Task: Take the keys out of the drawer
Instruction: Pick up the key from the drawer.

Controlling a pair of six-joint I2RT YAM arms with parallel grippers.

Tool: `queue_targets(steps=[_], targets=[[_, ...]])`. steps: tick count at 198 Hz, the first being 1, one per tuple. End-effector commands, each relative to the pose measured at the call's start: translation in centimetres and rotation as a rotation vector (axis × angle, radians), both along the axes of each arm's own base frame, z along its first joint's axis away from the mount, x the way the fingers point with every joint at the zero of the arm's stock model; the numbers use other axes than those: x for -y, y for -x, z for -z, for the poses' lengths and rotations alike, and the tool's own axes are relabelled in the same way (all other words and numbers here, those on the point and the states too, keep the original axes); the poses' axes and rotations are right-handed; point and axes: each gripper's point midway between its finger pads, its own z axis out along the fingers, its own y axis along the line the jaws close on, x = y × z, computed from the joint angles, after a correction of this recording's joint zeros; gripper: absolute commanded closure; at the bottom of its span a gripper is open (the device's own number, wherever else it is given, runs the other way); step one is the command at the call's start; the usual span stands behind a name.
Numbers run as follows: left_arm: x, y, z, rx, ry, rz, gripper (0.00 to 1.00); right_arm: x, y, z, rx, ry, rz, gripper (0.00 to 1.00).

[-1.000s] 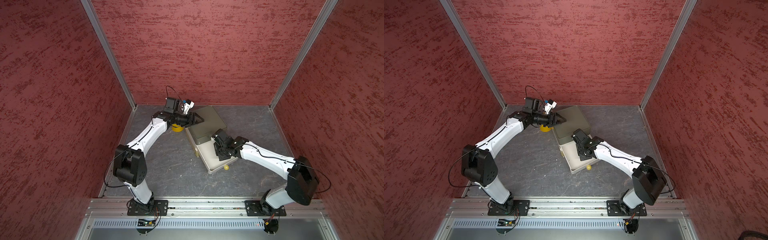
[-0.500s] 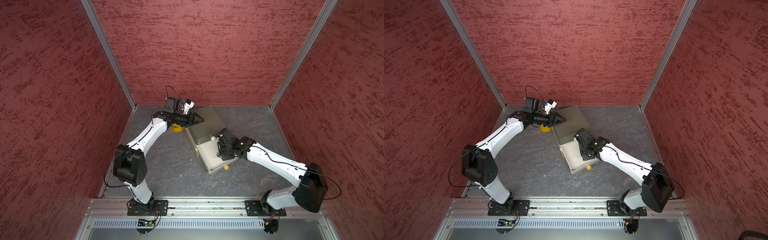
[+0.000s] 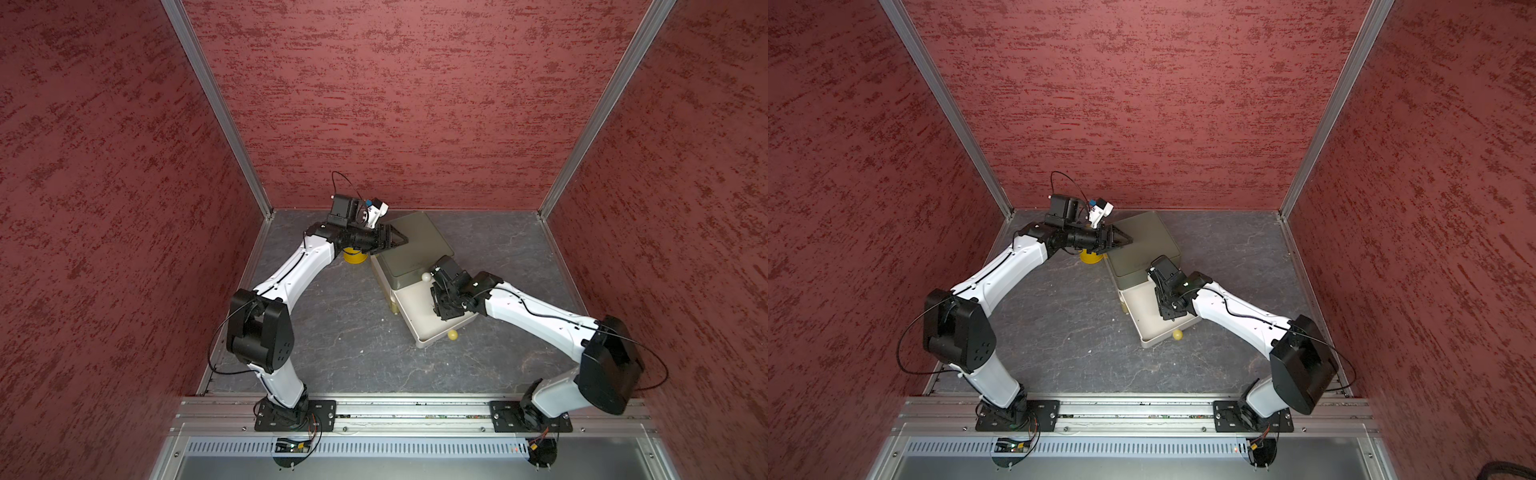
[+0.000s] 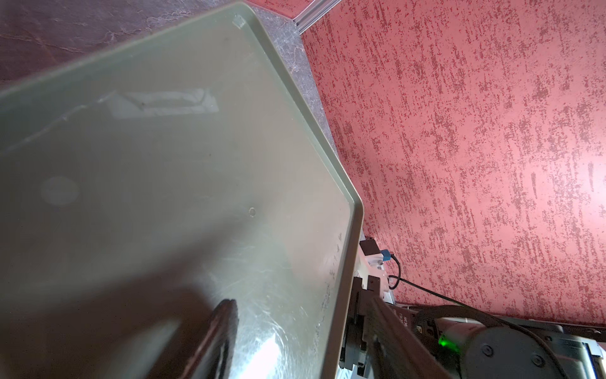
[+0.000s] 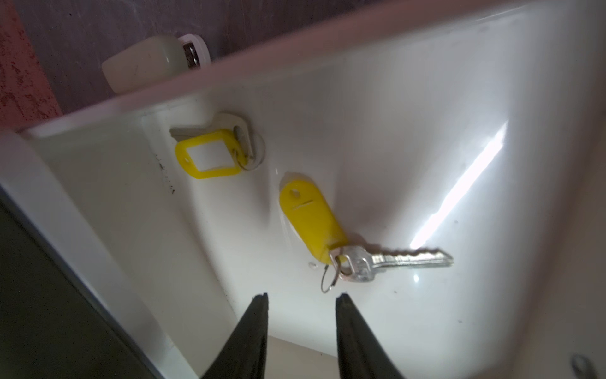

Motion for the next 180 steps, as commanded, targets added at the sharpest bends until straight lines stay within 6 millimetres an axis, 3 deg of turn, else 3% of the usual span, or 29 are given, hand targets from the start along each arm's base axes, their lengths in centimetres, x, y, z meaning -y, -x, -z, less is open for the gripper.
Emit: queue_targets(steps=[1, 113, 158, 180], targets=[[-2.2, 1.4, 9.0, -0.262, -0.179, -0.069, 0.34, -0.3, 0.3, 1.0, -0.051, -0.026, 0.019, 0.61], [-2.0, 1.7, 9.2, -0.273, -0.179, -0.08, 0.34, 1.1, 0.2, 3.2, -0.093, -0.012, 0.024, 0.63], [-1.9, 2.0, 9.4, -0.278, -0.186, -0.082, 0.34, 0.9, 0.6, 4.2, -0.11, -0.021, 0.015, 0.68], [-2.0, 2.1, 9.6, -0.281, -0.19, -0.085, 0.34, 1.1, 1.1, 4.7, -0.124, -0.028, 0.011, 0.76]])
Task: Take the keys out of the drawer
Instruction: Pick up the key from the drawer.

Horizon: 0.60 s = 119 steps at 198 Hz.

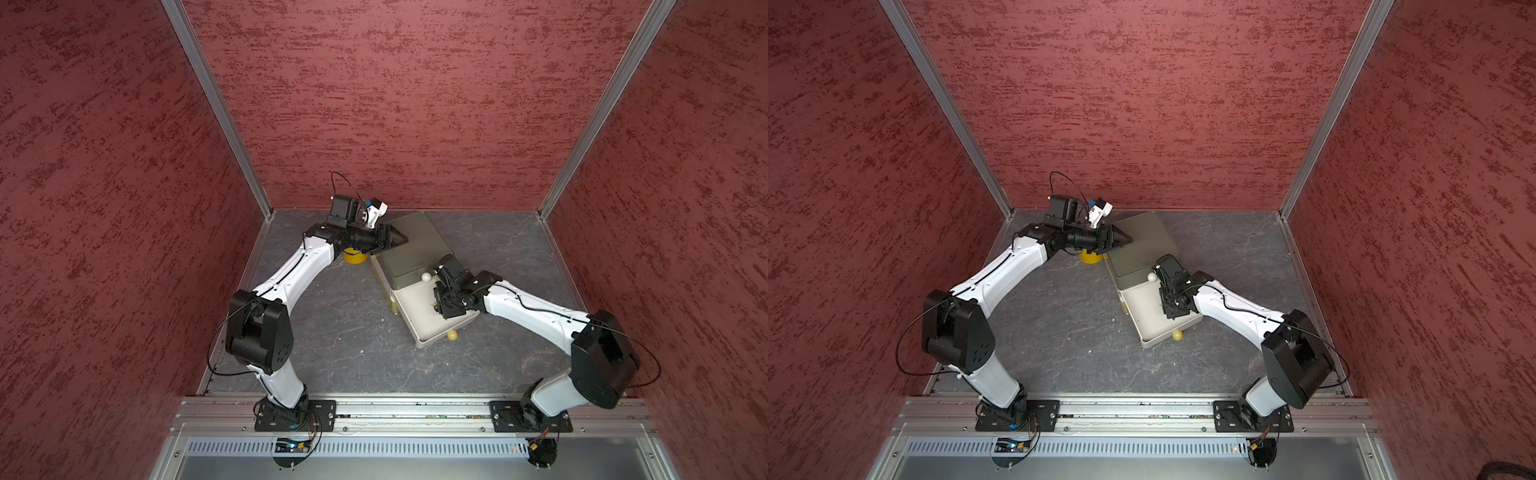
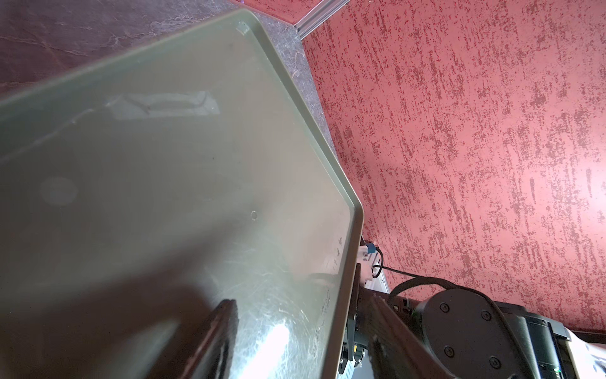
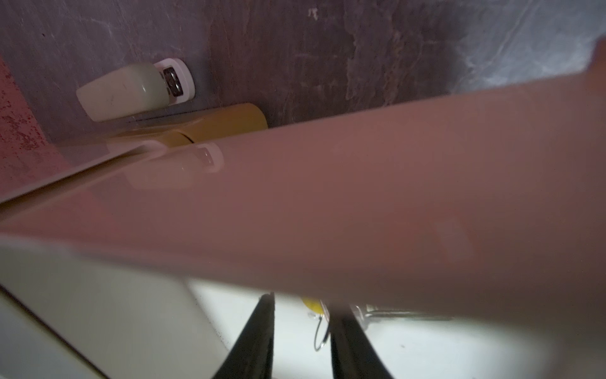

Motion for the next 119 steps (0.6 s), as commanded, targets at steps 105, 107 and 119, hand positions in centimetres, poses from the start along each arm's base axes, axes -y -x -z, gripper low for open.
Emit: queue_targets(steps=[105, 107, 119], targets=[[-2.1, 2.2, 10.4, -0.293, -0.198, -0.075, 0.34, 0.5, 2.2, 2.1, -0.074, -0.023, -0.009, 1.0], [-2.1, 2.3, 10.4, -0.294, -0.198, -0.075, 0.34, 0.5, 2.1, 2.1, -0.073, -0.023, -0.011, 1.0], [-2.1, 2.3, 10.4, -0.294, -0.198, -0.075, 0.34, 0.5, 2.1, 1.7, -0.066, -0.022, -0.017, 1.0]])
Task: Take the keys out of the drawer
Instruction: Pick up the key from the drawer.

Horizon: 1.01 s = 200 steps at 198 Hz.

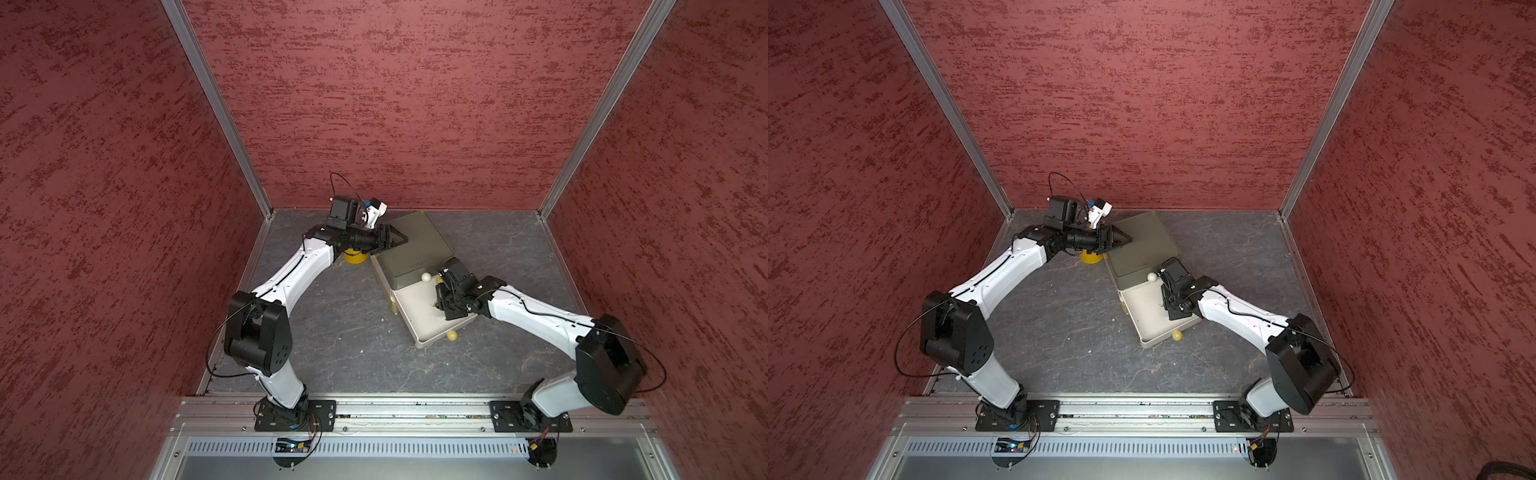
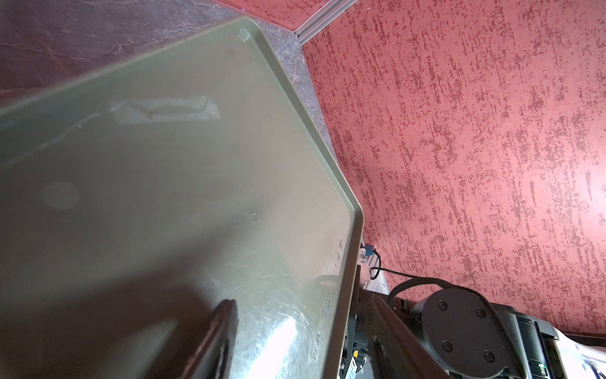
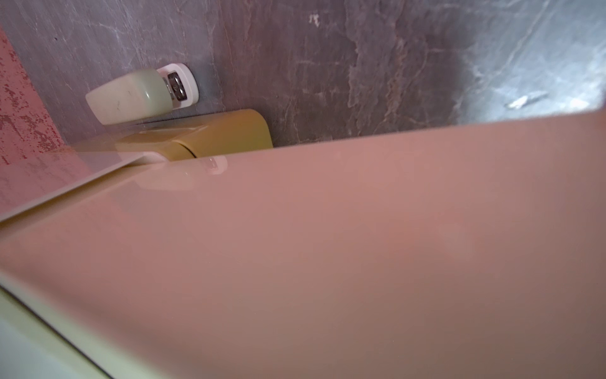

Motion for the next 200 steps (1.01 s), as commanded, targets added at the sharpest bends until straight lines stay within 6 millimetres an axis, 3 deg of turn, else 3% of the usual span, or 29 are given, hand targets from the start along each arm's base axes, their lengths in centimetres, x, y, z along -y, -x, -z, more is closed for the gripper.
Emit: queue_targets(steps=[1, 64, 98, 109, 118, 200], targets=[[-2.1, 2.3, 10.4, -0.307, -0.201, -0.064, 0.34, 0.1, 1.9, 1.3, -0.093, 0.001, -0.017, 1.0], [-2.0, 2.0, 10.3, -0.3, -0.195, -0.066, 0.34, 0.7, 1.8, -2.4, -0.014, 0.01, -0.057, 1.0], [-1.9, 1.8, 10.3, -0.299, -0.194, -0.067, 0.34, -0.6, 1.3, -2.2, 0.016, -0.02, -0.149, 1.0], [-1.9, 1.8, 10.3, -0.297, -0.193, -0.066, 0.34, -1.4, 1.2, -2.1, 0.015, -0.04, -0.174, 0.76], [-1.9, 1.8, 10.3, -0.299, -0.192, -0.066, 0.34, -1.8, 1.1, -1.4, -0.003, -0.037, -0.189, 0.7], [-2.6, 1.6, 10.6, -0.308, -0.187, -0.073, 0.34, -1.8, 1.1, -0.1, -0.06, -0.011, -0.195, 0.72]])
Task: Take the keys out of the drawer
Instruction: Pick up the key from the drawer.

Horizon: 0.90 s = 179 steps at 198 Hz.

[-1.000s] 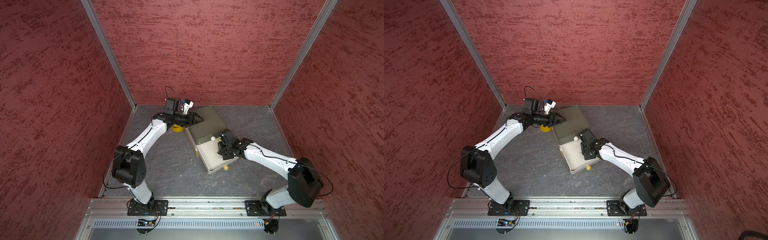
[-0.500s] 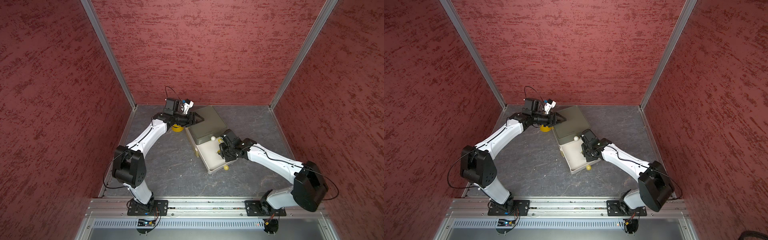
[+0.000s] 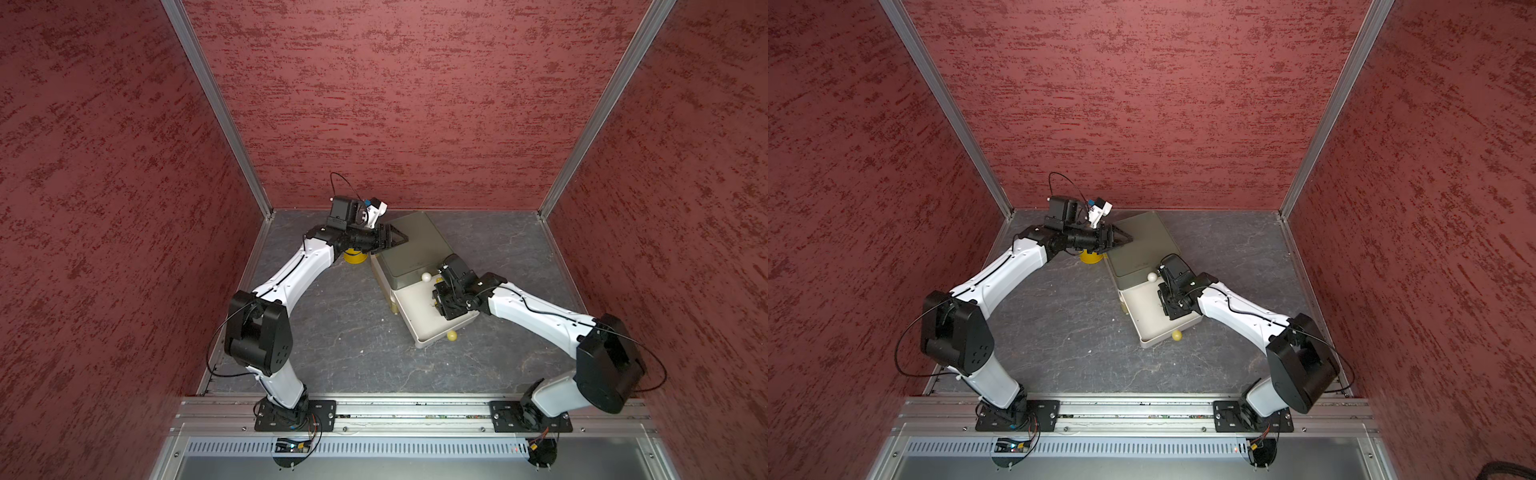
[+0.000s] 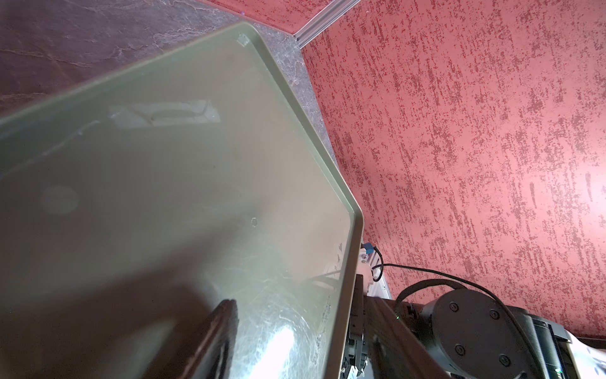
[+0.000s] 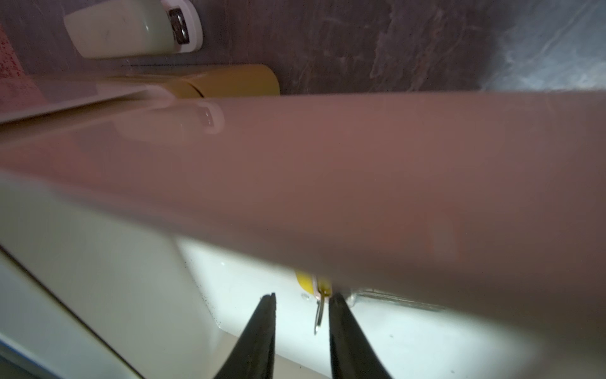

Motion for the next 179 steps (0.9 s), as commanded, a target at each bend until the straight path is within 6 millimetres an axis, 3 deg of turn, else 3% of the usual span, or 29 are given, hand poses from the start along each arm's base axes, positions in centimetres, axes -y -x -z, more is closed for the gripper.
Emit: queue_targets(steps=[1, 42, 76, 131, 139, 179], targets=[[-2.5, 1.9, 10.7, -0.316, -0.189, -0.065, 0.34, -0.7, 0.7, 0.7, -0.063, -0.013, -0.026, 0.72], [-2.7, 2.0, 10.9, -0.323, -0.181, -0.071, 0.34, -0.4, 1.1, 1.3, -0.086, -0.009, -0.018, 1.0], [-2.7, 2.1, 11.1, -0.328, -0.182, -0.072, 0.34, -0.4, 0.7, 0.3, -0.062, -0.004, -0.036, 1.0], [-2.6, 1.8, 10.5, -0.315, -0.177, -0.076, 0.34, 0.1, 0.3, -3.5, 0.031, 0.004, -0.075, 1.0], [-2.6, 1.8, 10.4, -0.312, -0.176, -0.077, 0.34, 0.3, 0.6, -4.8, 0.056, -0.009, -0.076, 1.0], [-2.5, 1.5, 9.6, -0.302, -0.165, -0.085, 0.34, 1.7, 1.7, -6.6, 0.083, 0.004, -0.073, 1.0]])
